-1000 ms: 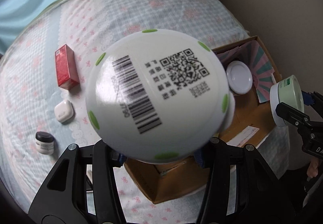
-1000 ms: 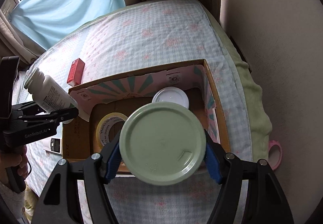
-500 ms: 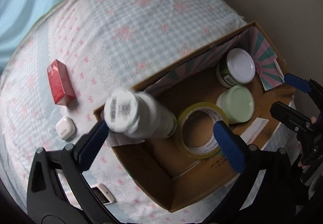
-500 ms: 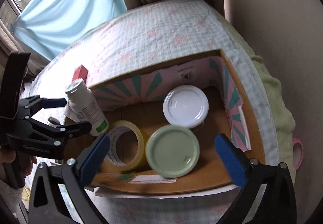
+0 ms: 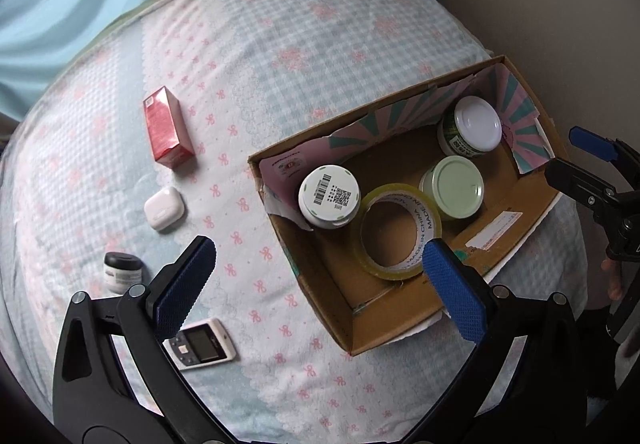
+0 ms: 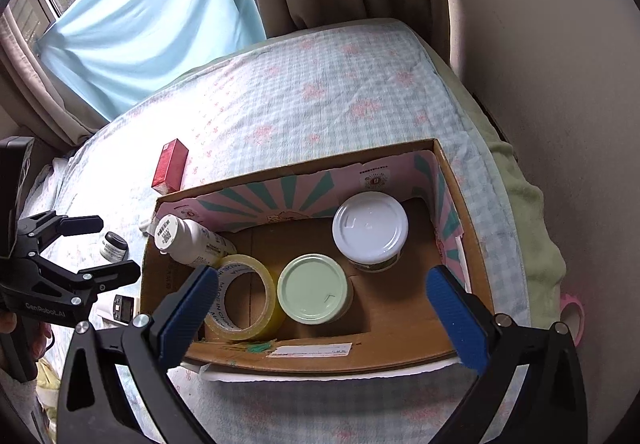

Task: Organize rigid objects
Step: 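Withdraw both tools from the box toward the remaining objects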

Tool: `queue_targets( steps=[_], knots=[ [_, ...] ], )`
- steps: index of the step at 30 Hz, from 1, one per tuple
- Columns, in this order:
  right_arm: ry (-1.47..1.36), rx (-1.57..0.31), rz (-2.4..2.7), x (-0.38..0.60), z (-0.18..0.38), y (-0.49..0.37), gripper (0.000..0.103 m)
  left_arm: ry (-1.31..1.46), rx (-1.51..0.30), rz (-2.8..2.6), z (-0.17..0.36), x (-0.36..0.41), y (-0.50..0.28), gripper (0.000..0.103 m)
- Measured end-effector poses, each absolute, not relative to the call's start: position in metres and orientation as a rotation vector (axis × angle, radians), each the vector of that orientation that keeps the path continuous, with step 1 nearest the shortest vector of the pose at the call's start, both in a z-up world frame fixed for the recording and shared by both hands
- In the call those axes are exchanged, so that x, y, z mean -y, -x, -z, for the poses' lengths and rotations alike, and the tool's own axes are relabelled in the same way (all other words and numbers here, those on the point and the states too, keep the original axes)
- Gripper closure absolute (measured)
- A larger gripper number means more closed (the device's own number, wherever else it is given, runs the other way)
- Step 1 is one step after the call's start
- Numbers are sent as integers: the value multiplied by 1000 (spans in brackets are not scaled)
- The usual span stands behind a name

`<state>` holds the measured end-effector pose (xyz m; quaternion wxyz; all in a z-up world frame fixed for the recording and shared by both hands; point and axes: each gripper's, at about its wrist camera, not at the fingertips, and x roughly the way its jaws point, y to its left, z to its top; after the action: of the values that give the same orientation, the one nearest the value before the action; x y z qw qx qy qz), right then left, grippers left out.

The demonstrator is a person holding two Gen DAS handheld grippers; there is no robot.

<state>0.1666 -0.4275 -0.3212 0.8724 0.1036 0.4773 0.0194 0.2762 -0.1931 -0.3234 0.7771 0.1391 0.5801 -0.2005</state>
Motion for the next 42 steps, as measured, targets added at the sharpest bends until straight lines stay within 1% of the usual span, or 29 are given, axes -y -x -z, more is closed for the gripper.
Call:
queue_targets(
  steps=[14, 24, 32, 42],
  knots=[
    [-177, -934, -34, 405, 275, -139, 0, -223, -1182, 389, 271, 151, -230, 0],
    [-142, -883, -45, 384, 228, -114, 0, -163, -1107, 344, 215, 108, -190, 0],
    [-99, -859, -93, 350, 197, -101, 0, -159, -1054, 246, 178, 47, -163, 0],
    [-42, -834, -134, 285, 168, -107, 0, -89, -1028, 167, 168, -49, -150, 0]
  ],
)
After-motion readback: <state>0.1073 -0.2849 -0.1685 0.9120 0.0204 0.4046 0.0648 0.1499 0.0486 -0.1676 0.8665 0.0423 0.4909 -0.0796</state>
